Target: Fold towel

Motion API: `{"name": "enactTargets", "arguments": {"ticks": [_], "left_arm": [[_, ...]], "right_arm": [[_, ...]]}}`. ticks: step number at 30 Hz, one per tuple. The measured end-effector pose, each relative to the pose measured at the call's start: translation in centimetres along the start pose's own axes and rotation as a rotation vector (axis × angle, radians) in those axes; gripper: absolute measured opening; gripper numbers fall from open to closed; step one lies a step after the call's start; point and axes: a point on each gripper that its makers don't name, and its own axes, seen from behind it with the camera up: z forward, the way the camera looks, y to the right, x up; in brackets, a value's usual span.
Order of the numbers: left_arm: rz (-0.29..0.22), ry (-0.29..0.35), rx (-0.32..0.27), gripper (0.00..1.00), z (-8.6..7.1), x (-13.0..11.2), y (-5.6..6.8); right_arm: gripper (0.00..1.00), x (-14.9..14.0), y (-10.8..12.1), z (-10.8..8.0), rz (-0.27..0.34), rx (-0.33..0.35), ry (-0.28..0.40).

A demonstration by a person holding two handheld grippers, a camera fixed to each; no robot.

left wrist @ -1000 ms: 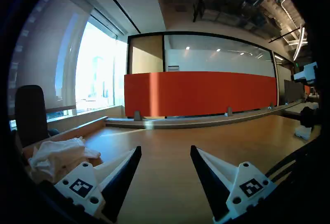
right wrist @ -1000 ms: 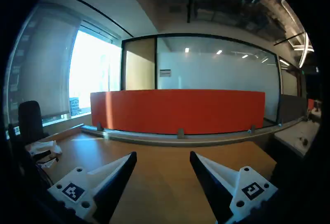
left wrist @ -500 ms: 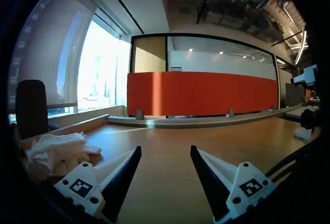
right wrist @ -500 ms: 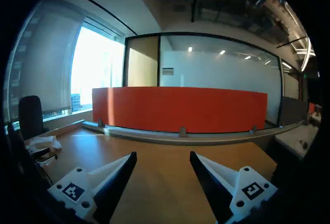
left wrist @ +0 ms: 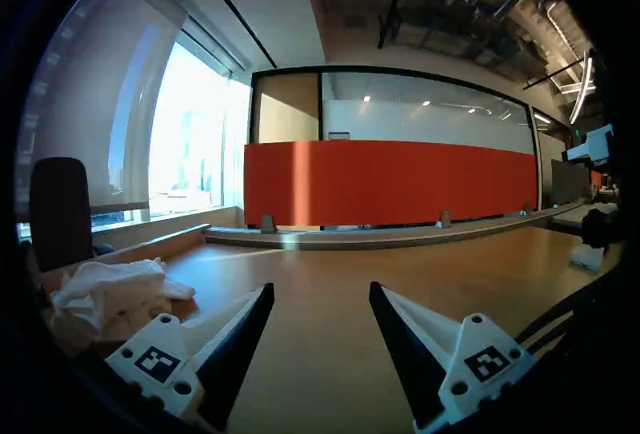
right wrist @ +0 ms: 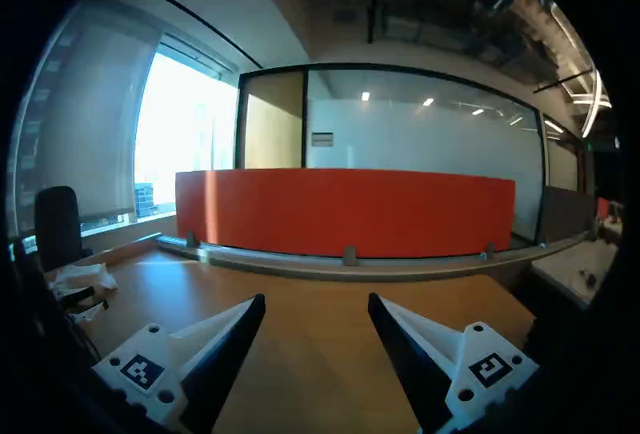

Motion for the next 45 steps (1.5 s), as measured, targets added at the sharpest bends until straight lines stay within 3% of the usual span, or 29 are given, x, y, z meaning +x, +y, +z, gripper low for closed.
{"name": "enactTargets", "arguments": {"ticks": [8, 26, 45], "left_arm": [[-0.001, 0.000, -0.002, 0.88, 0.0, -0.1, 0.1], [-0.001, 0.001, -0.003, 0.88, 0.1, -0.3, 0.2], [-0.001, 0.001, -0.003, 0.87, 0.2, -0.3, 0.2]], "right_arm": [[0.99, -0.1, 1.5, -0.1, 0.008, -0.017, 0.008], [0.99, 0.4, 7.3, -1.5, 0.039, -0.075, 0.090], [0.99, -3.2, 11.4, -2.8, 0.074, -0.160, 0.122]]}}
